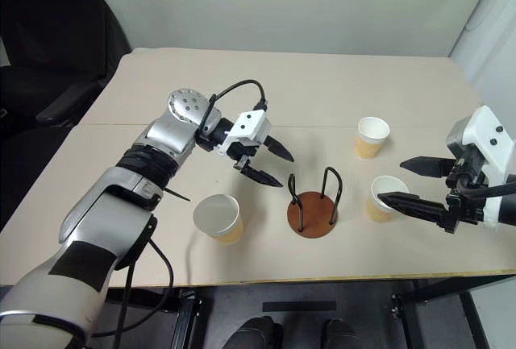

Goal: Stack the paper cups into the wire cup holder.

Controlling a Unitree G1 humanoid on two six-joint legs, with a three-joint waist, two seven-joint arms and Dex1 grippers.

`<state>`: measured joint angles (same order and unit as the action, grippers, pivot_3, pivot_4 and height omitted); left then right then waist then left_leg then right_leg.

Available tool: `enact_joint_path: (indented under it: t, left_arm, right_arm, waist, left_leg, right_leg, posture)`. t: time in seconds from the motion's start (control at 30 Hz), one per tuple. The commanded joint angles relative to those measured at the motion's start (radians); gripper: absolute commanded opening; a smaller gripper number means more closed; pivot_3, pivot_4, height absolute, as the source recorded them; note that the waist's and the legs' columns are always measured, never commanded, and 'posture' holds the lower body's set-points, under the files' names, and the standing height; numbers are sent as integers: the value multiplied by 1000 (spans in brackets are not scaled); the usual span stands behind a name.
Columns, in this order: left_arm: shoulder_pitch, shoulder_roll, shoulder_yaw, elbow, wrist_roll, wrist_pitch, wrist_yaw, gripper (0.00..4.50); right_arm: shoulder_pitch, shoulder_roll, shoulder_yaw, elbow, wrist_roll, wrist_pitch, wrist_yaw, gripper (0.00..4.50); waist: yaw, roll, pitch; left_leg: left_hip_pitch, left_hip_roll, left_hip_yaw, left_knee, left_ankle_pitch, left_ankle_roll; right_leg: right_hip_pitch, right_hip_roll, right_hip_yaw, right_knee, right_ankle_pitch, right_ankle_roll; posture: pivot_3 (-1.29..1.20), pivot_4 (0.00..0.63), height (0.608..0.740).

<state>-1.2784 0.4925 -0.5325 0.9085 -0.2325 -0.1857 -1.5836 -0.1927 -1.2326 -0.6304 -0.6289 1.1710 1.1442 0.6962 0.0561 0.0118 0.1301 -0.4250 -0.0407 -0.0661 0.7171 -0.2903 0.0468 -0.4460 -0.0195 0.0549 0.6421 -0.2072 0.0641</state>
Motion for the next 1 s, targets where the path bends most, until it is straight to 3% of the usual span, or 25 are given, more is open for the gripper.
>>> enact_joint_path:
  t: [0.03, 0.2, 0.43, 0.8, 1.0]
  left_arm:
    - [-37, 0, 48, -1, -7, 5, -31, 3314]
    - [-61, -11, 151, 30, 14, 41, -22, 3314]
    - [-48, 49, 237, -6, 45, 84, -28, 3314]
    - [47, 177, 240, -225, -45, 241, -31, 3314]
    - [62, 189, 282, -267, -39, 293, -31, 3314]
  right_arm:
    - [-54, -14, 35, 36, -45, -51, -19, 3781]
    - [-149, -16, 160, 116, -165, -130, -27, 3781]
    - [-250, -5, 283, 194, -276, -194, 0, 3781]
    - [-489, 66, 653, 420, -634, -383, 100, 3781]
    - [-615, 156, 803, 574, -831, -494, 166, 3781]
  waist:
    - [-1, 0, 0]
    - [-2, 0, 0]
    - [-7, 0, 0]
    - [-13, 0, 0]
    - [-18, 0, 0]
  left_leg:
    - [0, 0, 0, 0, 0, 0]
    - [0, 0, 0, 0, 0, 0]
    - [-1, 0, 0, 0, 0, 0]
    - [-1, 0, -1, 0, 0, 0]
    - [-1, 0, -1, 0, 0, 1]
  right_leg:
    - [0, 0, 0, 0, 0, 0]
    - [0, 0, 0, 0, 0, 0]
    - [-2, 0, 0, 0, 0, 0]
    - [-3, 0, 0, 0, 0, 0]
    - [-3, 0, 0, 0, 0, -1]
  posture:
    - [0, 150, 740]
    - [0, 150, 740]
    - [0, 150, 740]
    - [0, 150, 740]
    - [0, 150, 740]
